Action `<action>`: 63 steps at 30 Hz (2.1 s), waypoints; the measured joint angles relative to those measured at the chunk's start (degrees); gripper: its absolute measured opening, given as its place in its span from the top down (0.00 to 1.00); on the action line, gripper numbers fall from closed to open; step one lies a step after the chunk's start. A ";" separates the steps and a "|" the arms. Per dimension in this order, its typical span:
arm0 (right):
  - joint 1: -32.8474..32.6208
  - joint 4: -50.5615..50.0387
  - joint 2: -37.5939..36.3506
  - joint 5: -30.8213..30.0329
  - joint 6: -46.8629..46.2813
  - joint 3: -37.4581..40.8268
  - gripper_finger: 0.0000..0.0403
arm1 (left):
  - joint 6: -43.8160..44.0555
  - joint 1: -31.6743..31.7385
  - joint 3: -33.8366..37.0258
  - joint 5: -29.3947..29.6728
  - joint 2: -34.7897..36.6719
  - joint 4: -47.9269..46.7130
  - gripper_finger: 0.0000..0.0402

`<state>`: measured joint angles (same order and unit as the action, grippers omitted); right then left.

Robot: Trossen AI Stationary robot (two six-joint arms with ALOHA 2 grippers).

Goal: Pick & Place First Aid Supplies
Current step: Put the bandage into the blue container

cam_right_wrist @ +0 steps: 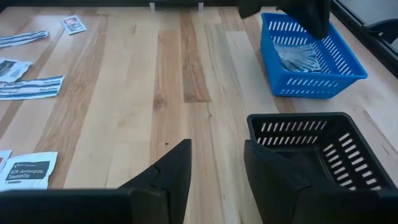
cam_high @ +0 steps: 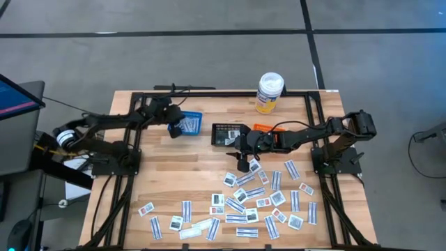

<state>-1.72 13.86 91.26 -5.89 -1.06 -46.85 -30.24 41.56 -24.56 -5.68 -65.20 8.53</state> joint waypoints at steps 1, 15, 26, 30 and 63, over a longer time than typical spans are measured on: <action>0.00 -0.02 0.00 0.02 0.02 0.00 0.65 | -0.02 0.00 0.00 1.71 -0.37 0.61 0.92; -0.03 -0.06 0.00 0.02 0.13 0.00 0.66 | 14.25 -11.09 0.00 -7.47 6.99 10.91 0.82; -0.02 -0.08 0.00 0.04 0.07 0.00 0.66 | 32.29 -45.59 0.00 -5.01 6.31 10.28 0.78; -0.02 -0.10 0.00 0.04 0.00 0.00 0.66 | 39.28 -57.60 0.00 2.09 2.77 9.90 0.73; 0.00 -0.10 0.00 0.07 0.00 0.00 0.67 | 51.57 -83.10 -0.17 37.42 -20.32 10.09 0.98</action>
<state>-1.72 13.76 91.26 -5.82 -1.06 -46.85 21.34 -41.54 -24.73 31.74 -85.52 18.62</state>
